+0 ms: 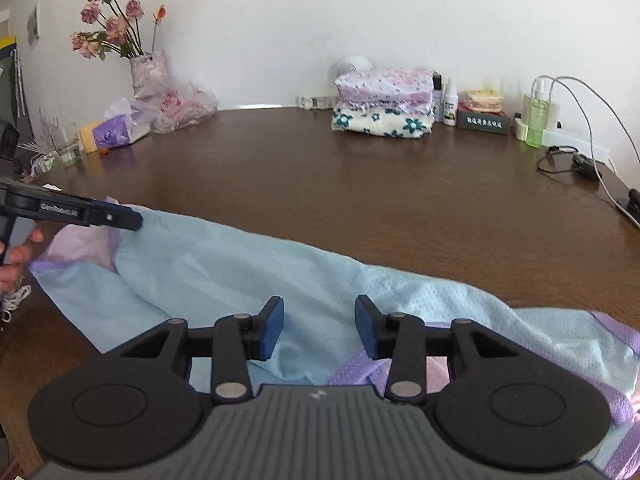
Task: Fold clothes
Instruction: 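Fold the strip end over toward the left tool with the right tool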
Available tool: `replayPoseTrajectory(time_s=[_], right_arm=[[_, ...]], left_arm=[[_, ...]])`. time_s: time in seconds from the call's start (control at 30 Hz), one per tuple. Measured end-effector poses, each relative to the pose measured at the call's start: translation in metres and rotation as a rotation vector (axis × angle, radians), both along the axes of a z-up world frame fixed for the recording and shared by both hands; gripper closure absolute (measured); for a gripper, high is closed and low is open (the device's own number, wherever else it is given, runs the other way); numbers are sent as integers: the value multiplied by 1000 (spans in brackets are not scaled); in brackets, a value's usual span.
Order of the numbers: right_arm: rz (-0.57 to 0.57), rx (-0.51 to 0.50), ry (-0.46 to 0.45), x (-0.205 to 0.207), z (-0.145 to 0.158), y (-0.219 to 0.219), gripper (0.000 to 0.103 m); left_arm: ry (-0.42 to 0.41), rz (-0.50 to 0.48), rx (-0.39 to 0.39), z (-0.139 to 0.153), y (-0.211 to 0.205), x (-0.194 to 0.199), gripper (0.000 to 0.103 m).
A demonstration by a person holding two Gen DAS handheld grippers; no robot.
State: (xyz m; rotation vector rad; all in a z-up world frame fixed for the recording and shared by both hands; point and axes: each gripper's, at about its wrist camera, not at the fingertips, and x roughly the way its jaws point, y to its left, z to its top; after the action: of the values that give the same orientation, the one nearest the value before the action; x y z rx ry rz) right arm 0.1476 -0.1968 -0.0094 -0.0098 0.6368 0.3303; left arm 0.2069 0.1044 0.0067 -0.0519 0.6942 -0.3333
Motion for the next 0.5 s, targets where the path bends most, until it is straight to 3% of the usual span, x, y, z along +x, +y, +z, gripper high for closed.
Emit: replayPoseTrajectory(time_s=[0.1,0.2,0.27,0.33,0.5], right_arm=[[-29,1,3,-1,-2,-6,64],[-55,114,-32,-19,11,-20,62],[-93,189,-69,-40,26,-38,51],[-131,263,-105,-62,40,-56,37],[-420,265,-51,-98,32,-117,31]], left_arm=[[-5,19,-35,0,11,-4,70],[-26,35,-55,8,11,-13,65],[-71,12,-49,19,-1,-24,62],[-97,-54,-44,29,-23,-34,61],[-98,-294,-30,36,-110,-43,64]])
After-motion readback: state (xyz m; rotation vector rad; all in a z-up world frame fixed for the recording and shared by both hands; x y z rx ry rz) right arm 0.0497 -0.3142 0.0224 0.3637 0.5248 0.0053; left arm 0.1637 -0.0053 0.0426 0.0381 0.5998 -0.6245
